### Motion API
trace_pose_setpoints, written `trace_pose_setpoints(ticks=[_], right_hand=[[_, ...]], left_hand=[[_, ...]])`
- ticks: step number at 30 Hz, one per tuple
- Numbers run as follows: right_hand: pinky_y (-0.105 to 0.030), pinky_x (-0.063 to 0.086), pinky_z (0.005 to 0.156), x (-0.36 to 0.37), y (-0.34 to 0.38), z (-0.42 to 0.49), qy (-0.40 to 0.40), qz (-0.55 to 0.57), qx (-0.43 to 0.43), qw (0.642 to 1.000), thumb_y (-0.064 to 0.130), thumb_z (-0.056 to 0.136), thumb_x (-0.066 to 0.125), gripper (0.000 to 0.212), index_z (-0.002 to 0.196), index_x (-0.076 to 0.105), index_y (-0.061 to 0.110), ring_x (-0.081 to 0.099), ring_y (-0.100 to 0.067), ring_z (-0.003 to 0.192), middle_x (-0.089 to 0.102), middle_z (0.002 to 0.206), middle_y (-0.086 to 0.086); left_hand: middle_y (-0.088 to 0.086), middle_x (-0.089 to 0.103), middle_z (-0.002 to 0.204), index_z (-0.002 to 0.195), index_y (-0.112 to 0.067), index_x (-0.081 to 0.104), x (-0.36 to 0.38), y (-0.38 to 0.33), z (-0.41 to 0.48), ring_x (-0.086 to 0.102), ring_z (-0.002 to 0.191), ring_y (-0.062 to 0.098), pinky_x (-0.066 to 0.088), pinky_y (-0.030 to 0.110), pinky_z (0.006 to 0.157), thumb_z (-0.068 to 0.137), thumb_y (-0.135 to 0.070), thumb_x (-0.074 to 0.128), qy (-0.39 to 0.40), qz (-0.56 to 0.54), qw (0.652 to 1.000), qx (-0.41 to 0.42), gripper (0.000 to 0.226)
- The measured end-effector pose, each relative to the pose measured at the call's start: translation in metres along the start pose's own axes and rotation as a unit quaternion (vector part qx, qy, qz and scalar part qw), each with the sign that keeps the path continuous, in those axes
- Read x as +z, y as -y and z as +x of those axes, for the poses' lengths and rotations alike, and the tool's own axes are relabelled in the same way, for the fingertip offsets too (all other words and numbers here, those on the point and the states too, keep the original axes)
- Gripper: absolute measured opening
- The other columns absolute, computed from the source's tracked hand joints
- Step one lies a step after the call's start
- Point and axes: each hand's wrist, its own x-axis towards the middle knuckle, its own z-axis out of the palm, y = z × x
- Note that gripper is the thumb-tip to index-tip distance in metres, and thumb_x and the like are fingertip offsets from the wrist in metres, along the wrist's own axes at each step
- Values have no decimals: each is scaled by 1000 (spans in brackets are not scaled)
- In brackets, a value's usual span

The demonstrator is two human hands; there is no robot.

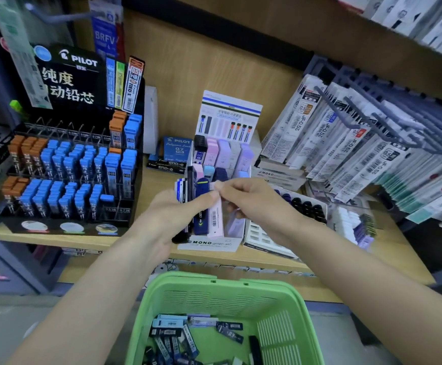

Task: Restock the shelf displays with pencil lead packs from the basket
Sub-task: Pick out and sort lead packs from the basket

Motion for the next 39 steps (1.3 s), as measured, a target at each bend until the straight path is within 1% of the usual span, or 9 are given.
trace_pose_setpoints(ticks=[3, 5, 10, 15, 17, 23, 27, 33, 39], right_hand=[[-13, 40, 53, -6, -2, -5, 2, 13, 22, 1000, 27, 93, 57, 19, 81, 68, 18, 50, -7, 63, 57, 69, 1], [-13, 41, 51, -12, -4, -9, -18, 38, 29, 999, 25, 95, 54, 20, 81, 66, 17, 51, -5, 58, 58, 70, 2], [-17, 43, 54, -31, -12, -16, -38, 160, -2, 986, 20, 101, 40, 21, 90, 56, 12, 50, -8, 57, 58, 61, 6], [-18, 47, 60, -30, -19, -25, 9, 286, -33, 958, 16, 101, 35, 23, 90, 53, 7, 50, -10, 62, 59, 69, 2], [-19, 47, 64, -29, -21, -26, 27, 299, -41, 953, 28, 96, 40, 26, 95, 53, 5, 54, -10, 65, 60, 75, 0], [-19, 52, 78, -27, -27, -22, -41, 184, -25, 982, 13, 97, 47, 17, 107, 60, 10, 58, -8, 74, 59, 85, -2], [-26, 51, 93, -38, -26, -17, -70, 135, -24, 988, 5, 93, 52, 22, 112, 63, 11, 67, -12, 86, 69, 99, -5], [-28, 54, 78, -49, -31, -6, -166, -113, -137, 970, 12, 90, 61, 20, 108, 67, 17, 67, -15, 84, 70, 99, 0], [-7, 44, 69, -24, -38, 6, -115, -216, -163, 956, 11, 88, 64, 11, 92, 60, 20, 56, -2, 72, 56, 76, 16]], left_hand=[[10, 74, 92, 95, -17, 71, 5, 3, -2, 67, 95, 29, 51, 32, 81, 79, -28, 74, 25, 25, 999, -1, 20], [8, 74, 92, 95, -18, 71, 7, 5, -3, 67, 97, 28, 49, 33, 85, 79, -32, 73, 30, 37, 999, -12, 22], [14, 74, 89, 106, -12, 65, 15, 5, -11, 71, 67, 17, 56, 21, 57, 84, -24, 67, 101, -23, 993, -52, 26], [10, 74, 83, 104, -12, 67, 23, 3, -16, 69, 64, 14, 56, 24, 66, 82, -25, 66, 133, -68, 987, -53, 26], [9, 74, 86, 105, -12, 67, 24, 3, -15, 69, 59, 9, 53, 15, 53, 84, -22, 67, 103, -39, 994, -27, 24], [10, 71, 71, 91, -17, 62, 21, 7, -12, 68, 64, 16, 54, 25, 63, 85, -17, 68, 47, 96, 990, 93, 9], [5, 71, 82, 101, -16, 60, 10, 1, -6, 68, 55, 13, 50, 19, 45, 85, -14, 67, -8, 46, 994, 101, 17], [6, 68, 84, 99, -14, 59, -15, -3, 7, 67, 53, 9, 48, 13, 43, 87, -17, 66, -86, 6, 990, 110, 14], [1, 67, 73, 88, -17, 57, -24, -2, 10, 66, 50, 7, 50, 16, 44, 87, -18, 67, -98, 6, 989, 108, 10]])
